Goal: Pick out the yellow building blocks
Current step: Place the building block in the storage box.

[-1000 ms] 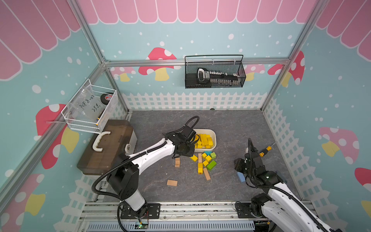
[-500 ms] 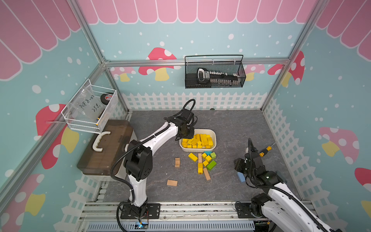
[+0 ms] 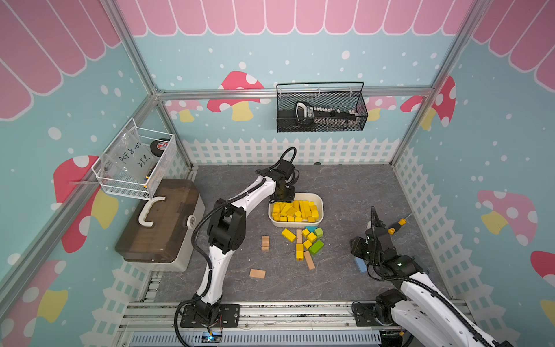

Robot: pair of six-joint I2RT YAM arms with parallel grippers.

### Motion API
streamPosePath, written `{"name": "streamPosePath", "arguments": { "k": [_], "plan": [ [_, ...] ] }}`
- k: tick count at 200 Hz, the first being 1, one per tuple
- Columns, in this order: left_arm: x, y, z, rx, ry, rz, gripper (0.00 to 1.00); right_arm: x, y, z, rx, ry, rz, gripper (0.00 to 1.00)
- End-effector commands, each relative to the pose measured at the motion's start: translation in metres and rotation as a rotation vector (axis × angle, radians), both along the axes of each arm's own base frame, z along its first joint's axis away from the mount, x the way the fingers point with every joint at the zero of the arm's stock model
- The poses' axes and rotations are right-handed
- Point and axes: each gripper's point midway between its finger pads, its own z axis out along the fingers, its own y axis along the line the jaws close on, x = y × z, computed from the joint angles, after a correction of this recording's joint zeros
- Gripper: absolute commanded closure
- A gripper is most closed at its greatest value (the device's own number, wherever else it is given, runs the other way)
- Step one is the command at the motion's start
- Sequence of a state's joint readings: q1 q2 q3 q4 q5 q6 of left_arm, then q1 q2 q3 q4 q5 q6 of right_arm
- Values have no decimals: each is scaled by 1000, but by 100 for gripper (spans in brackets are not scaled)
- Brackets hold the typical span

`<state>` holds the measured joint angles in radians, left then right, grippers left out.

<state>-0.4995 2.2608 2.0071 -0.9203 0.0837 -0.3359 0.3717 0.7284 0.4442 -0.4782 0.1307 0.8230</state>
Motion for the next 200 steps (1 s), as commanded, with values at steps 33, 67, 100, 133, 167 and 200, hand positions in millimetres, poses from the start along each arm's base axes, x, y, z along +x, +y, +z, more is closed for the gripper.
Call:
{"name": "streamPosePath", "arguments": {
  "k": [33,67,100,133,167,200],
  "plan": [
    [13,8,2,6,3,2,54,2,-2,-5,-3,12,-17,48],
    [12,8,8,1,-6,0,48,2,-2,-5,0,12,-17,48],
    [7,7,20,-14,-17,-1,48,2,-2,-4,2,9,-16,48],
    [-9,3,37,-18,-35,-23,48,2,-2,-4,4,7,-18,48],
    [-40,-2,49,-14,-53,-72,48,1,-2,-3,9,-1,-17,48],
    [-77,-10,54,-18,-61,-127,48,0,-2,-2,12,-3,-14,48]
  ]
}}
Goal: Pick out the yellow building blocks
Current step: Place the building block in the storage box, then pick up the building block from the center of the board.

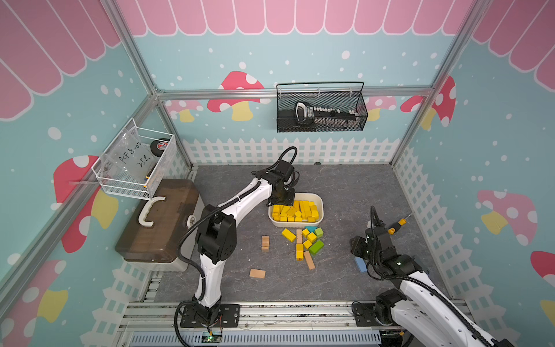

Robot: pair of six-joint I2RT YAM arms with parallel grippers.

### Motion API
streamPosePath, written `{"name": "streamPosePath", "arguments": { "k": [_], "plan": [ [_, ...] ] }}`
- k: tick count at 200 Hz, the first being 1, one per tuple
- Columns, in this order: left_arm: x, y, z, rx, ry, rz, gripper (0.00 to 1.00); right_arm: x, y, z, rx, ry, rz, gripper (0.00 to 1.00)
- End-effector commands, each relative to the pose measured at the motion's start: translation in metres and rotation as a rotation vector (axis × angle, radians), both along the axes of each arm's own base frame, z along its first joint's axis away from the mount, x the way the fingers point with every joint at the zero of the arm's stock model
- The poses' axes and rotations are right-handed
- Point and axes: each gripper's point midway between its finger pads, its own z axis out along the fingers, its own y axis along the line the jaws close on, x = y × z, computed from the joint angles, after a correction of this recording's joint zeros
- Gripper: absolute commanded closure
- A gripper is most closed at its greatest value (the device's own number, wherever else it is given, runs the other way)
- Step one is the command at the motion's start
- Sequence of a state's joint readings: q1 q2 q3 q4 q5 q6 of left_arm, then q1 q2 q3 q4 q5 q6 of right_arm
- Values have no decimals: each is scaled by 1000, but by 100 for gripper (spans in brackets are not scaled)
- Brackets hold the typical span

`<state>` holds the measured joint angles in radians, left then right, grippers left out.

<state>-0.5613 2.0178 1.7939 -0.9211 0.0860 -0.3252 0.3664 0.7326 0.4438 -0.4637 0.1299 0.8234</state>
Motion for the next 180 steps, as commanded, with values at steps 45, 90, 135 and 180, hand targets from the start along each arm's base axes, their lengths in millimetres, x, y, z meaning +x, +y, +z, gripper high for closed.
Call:
{"name": "streamPosePath", "arguments": {
  "k": [45,90,135,180],
  "plan": [
    [-67,-10,-7,-9,-16,-82,48,-3,-1,-2,12,2,-7,48],
    [-107,-11,-31,3,20,-86,46,-3,-1,-3,14,6,-6,48],
    [-141,-23,-54,29,54,-102,45,-3,0,-3,14,8,-6,48],
    [-147,-38,-62,20,73,-102,45,-3,0,-3,14,11,-5,48]
  ]
}}
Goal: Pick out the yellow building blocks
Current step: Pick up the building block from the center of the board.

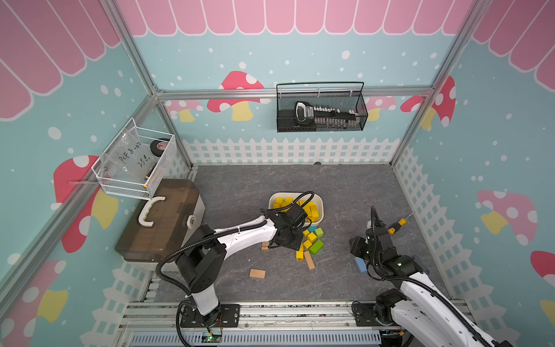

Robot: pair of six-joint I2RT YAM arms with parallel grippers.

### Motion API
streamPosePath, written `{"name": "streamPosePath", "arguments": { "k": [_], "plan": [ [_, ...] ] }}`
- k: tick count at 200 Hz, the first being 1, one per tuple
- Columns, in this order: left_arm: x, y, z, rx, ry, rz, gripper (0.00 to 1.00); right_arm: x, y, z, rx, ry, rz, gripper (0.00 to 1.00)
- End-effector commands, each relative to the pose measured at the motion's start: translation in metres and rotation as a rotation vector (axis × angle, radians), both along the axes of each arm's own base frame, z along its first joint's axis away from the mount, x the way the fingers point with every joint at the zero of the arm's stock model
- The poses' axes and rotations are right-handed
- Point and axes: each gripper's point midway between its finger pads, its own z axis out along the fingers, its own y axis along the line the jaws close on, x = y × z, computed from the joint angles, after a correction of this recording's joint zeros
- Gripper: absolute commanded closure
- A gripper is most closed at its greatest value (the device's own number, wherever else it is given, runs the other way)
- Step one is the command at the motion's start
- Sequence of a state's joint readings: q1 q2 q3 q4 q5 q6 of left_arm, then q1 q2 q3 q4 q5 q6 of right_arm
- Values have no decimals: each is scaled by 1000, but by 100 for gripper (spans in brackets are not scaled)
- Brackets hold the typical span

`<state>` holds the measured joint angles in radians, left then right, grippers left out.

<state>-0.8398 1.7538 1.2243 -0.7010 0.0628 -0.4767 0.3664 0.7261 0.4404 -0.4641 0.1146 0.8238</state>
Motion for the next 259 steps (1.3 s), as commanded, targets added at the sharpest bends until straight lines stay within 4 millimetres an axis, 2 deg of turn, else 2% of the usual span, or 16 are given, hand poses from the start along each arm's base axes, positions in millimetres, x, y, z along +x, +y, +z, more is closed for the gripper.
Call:
{"name": "streamPosePath", "arguments": {
  "k": [1,78,126,174,259],
  "plan": [
    [5,-11,0,-14,-24,27,45,-1,-2,-3,2,10,-15,48],
    [5,-25,-15,22,4,-2,45,-1,-3,-2,4,4,-17,48],
    [5,-24,-21,40,5,-3,45,-2,-3,-3,3,7,-19,48],
    [4,-18,-35,96,22,-8,47,-2,-3,-2,4,6,-19,48],
    [8,-7,-23,136,-27,-19,60,-2,-4,-1,6,-1,-21,48]
  ]
}}
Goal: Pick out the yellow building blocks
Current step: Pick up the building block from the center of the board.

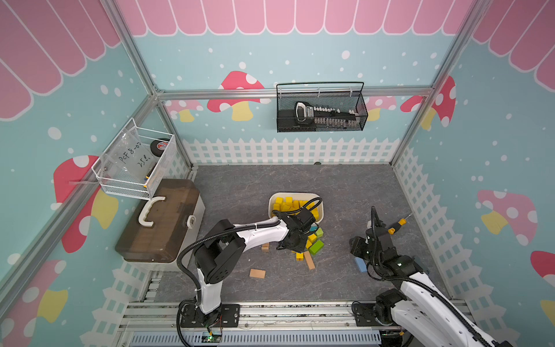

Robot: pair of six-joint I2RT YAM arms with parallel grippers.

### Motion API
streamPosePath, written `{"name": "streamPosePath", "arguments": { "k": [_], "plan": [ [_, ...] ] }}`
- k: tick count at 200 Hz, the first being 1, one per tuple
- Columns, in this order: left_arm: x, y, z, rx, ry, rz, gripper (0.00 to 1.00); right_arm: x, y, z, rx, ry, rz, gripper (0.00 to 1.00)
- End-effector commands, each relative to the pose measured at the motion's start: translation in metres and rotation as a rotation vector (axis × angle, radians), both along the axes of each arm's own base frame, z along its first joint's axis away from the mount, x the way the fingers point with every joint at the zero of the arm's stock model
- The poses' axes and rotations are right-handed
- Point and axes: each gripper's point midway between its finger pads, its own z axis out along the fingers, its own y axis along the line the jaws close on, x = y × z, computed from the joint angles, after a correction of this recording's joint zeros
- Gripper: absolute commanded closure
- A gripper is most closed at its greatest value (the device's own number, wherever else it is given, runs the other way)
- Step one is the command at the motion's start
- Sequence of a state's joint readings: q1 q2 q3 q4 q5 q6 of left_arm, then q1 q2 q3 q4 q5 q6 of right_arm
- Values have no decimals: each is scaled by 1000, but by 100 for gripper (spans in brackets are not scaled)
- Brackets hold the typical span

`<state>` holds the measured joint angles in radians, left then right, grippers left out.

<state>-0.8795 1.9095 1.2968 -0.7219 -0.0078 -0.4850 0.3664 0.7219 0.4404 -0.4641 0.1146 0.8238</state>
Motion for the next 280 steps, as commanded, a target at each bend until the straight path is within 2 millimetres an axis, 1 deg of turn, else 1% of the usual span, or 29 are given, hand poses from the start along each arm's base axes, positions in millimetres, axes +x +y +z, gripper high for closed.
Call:
{"name": "streamPosePath", "arguments": {
  "k": [1,63,105,136,177,213,236,259,280],
  "plan": [
    [6,2,15,14,-46,-11,60,-2,-3,-2,6,3,-20,48],
    [5,6,26,8,-71,-13,68,-2,-4,-2,5,3,-21,48],
    [7,7,34,6,-85,-14,68,-3,-4,-1,6,-1,-22,48],
    [16,8,44,-1,-102,-16,68,-4,-5,-1,2,-1,-21,48],
    [39,16,60,-41,-110,8,68,-4,-5,-1,2,-4,-23,47],
    [65,21,87,-103,-129,35,68,-3,-5,-1,1,0,-22,47],
    [83,21,103,-113,-151,39,68,-3,-5,-2,1,0,-22,47],
    [100,18,111,-99,-166,36,66,-3,-5,-2,1,1,-22,47],
    [115,13,113,-98,-171,39,66,-3,-5,-2,-2,2,-21,47]
  ]
}}
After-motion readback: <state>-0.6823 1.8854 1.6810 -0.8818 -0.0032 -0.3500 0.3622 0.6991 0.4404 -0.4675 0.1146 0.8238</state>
